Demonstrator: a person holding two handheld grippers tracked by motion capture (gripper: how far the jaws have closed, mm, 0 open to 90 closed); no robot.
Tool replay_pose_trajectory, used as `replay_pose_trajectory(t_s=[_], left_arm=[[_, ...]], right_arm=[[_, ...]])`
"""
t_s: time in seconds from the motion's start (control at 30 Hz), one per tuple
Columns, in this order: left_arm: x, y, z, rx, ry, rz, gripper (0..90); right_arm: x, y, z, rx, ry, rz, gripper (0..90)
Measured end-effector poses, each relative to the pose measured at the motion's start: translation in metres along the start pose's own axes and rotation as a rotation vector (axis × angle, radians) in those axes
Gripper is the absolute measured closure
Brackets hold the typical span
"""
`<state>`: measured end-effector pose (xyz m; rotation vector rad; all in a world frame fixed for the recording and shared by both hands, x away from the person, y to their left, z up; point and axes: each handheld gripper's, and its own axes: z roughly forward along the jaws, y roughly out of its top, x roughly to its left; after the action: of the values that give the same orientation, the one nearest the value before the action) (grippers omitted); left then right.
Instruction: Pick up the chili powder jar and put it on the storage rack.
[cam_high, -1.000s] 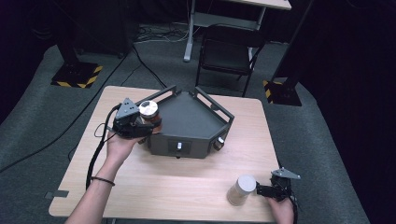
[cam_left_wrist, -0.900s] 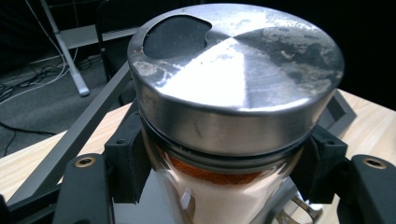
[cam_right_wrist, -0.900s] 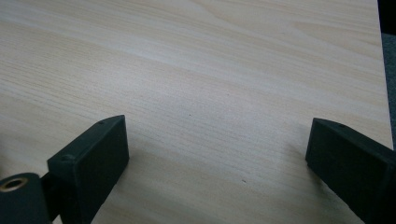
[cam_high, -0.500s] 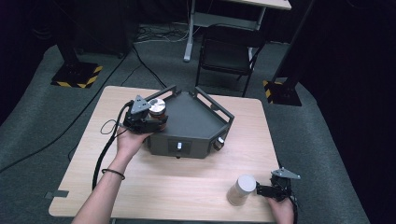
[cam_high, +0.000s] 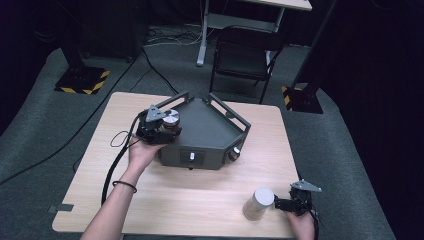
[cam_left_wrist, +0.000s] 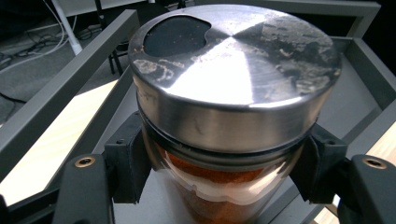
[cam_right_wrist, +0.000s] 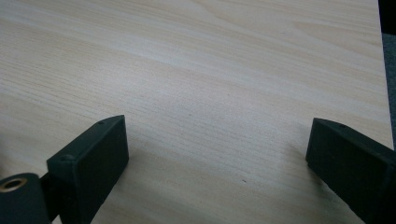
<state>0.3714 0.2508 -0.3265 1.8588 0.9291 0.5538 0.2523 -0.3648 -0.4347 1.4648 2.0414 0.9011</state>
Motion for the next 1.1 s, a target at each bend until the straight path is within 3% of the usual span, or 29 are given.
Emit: replay_pose_trajectory(t_s=[0.17, 0.33, 0.53, 0.63, 0.9, 1.1], left_arm=[[-0.001, 0.001, 0.002, 0.005, 0.006, -0.003, 31.2], [-0.003, 0.002, -0.001, 0.005, 0.025, -0.012, 23.0], [0.005, -0.004, -0.012, -0.005, 0.012, -0.024, 16.9], [0.011, -0.008, -0.019, -0.005, -0.006, -0.035, 14.4], [0.019, -0.030, -0.039, -0.021, -0.008, -0.042, 12.4], [0.016, -0.050, -0.047, -0.025, 0.023, -0.028, 12.3]], right_arm=[[0.000, 0.000, 0.000, 0.000, 0.000, 0.000, 5.1], [0.000, 0.000, 0.000, 0.000, 0.000, -0.001, 5.1], [0.000, 0.000, 0.000, 0.000, 0.000, -0.001, 5.1], [0.000, 0.000, 0.000, 0.000, 0.000, -0.001, 5.1], [0.000, 0.000, 0.000, 0.000, 0.000, -0.001, 5.1], [0.000, 0.000, 0.000, 0.000, 0.000, -0.001, 5.1]])
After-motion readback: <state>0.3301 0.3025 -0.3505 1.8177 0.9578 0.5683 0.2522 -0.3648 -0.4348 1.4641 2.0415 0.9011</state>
